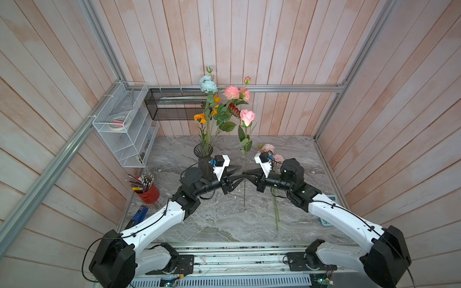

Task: Pick out pink flowers from the vase
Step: Pick up the flower from the vase, then place the flower at the center of the board.

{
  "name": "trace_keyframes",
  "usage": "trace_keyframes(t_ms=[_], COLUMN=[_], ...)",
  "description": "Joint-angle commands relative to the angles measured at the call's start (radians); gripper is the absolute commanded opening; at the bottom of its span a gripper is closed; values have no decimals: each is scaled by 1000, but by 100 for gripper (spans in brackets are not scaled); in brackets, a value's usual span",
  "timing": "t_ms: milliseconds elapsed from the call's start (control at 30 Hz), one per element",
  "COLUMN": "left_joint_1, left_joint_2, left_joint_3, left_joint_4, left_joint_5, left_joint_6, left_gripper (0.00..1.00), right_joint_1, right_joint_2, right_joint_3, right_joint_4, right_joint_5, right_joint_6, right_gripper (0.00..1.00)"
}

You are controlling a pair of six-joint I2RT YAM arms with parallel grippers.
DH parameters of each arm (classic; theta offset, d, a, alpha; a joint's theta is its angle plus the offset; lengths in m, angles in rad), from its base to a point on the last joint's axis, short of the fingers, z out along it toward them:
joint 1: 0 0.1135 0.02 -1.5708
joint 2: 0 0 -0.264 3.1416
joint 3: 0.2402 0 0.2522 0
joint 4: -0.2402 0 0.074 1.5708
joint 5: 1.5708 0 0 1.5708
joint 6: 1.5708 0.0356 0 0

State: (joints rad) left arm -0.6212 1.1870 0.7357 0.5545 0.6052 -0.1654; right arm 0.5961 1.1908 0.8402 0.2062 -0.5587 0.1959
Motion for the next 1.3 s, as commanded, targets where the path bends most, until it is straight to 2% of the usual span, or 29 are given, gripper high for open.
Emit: trace_keyframes(t_ms=[0, 33, 100, 133, 267, 433, 733, 933, 1033, 1267], left_joint_1=[-2, -3, -13, -23, -54, -81, -87, -87, -87, -86], left_joint_2=[-24, -26, -27, -29, -26, -23, -23, -7, 12, -11], left_joint_3=[-44, -52, -59, -64, -95, -135, -155, -137, -105, -129], left_joint_4=[-42, -68, -125, -159, -202, -164, -119, -132, -183, -163], left_joint_5=[-4, -17, -59, -92, -177, -216, -172, -209, -226, -267], left_joint_6=[49, 63, 105, 137, 184, 176, 164, 120, 119, 147], left_gripper=[66, 73, 93, 100, 100, 100, 100, 100, 100, 100], right_joint_1=[-87, -122, -182, -212, -305, -349, -378, -384, -384, -384], right_joint_2=[-38, -45, -49, -45, -9, 39, 208, 324, 348, 434], right_joint_3=[14, 11, 20, 30, 47, 5, 78, 123, 113, 128], right_joint_4=[-90, -120, -211, -271, -471, -547, -665, -718, -682, -653], right_joint_5=[89, 93, 116, 129, 194, 335, 482, 518, 503, 442], right_joint_6=[85, 110, 137, 140, 110, 55, -47, -87, -86, -82], right_gripper=[0, 0, 0, 0, 0, 0, 0, 0, 0, 0])
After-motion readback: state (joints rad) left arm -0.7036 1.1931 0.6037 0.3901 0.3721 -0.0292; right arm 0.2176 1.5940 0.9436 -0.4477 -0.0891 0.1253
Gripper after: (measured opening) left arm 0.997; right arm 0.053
